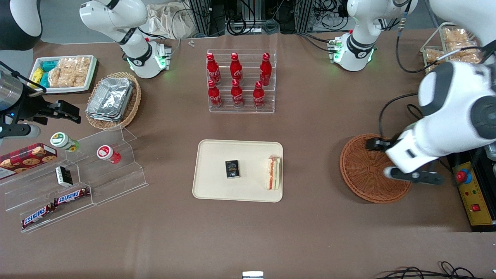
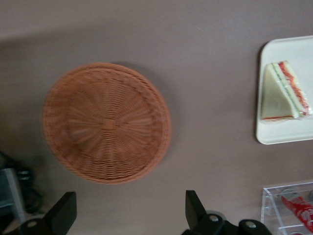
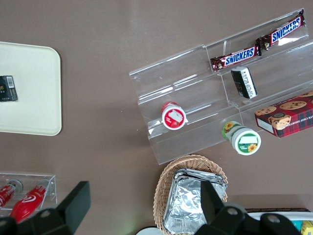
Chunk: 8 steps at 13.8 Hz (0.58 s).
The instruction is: Place sandwich from basket to tray
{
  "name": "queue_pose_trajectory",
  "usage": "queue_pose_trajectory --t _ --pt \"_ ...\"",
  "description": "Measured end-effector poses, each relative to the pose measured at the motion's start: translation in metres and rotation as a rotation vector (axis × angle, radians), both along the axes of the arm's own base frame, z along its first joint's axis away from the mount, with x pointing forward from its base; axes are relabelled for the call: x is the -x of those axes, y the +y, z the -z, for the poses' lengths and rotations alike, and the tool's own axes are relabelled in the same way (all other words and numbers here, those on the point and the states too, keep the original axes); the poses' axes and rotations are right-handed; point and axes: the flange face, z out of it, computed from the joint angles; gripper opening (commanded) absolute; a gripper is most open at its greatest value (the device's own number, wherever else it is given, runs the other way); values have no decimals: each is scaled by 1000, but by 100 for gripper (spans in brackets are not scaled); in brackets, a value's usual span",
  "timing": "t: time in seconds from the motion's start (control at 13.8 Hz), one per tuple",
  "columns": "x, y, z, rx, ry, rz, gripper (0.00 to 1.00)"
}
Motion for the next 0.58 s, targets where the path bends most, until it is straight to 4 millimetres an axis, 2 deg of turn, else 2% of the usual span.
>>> queue_pose_trajectory --t 0.15,0.29,0.36,0.58 --pt "5 36 -22 -6 -24 -34 100" --pt "9 71 -32 -10 -24 -80 100" --pt "9 82 -33 -10 -24 -95 100" --pt "8 87 -32 -11 -22 -114 100"
